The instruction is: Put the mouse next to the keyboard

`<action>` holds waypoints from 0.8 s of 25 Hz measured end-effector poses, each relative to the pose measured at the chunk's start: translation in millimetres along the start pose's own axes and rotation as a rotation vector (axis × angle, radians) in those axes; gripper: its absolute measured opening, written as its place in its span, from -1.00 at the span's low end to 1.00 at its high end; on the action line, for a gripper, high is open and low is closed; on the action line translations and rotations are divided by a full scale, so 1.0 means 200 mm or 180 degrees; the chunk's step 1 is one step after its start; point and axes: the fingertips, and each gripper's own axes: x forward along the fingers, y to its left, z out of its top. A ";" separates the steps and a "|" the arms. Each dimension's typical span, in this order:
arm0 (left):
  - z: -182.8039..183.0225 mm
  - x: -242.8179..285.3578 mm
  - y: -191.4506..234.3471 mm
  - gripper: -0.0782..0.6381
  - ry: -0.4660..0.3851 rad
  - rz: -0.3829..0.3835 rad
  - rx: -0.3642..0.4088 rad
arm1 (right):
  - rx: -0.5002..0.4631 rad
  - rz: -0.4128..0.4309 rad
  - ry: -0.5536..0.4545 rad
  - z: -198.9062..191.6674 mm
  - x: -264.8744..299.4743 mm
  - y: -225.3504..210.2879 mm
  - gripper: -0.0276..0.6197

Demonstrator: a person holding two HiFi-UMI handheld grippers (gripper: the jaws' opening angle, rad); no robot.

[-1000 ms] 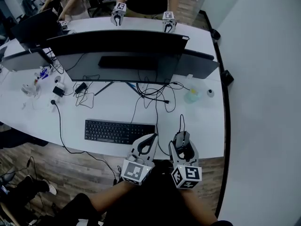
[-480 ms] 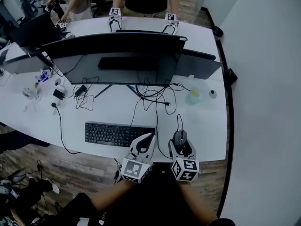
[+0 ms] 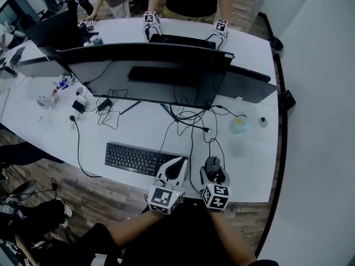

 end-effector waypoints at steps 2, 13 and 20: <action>-0.03 0.05 0.00 -0.77 0.0039 0.0029 -0.0012 | -0.0012 0.0008 0.0064 -0.02 0.06 -0.02 0.06; -0.20 0.17 -0.05 -0.77 0.0367 0.0140 -0.0055 | 0.0057 0.0110 0.0587 -0.25 0.31 -0.04 0.06; -0.17 0.18 -0.03 -0.77 0.0393 0.0221 -0.0001 | -0.0038 0.0075 0.0756 -0.37 0.40 -0.08 0.06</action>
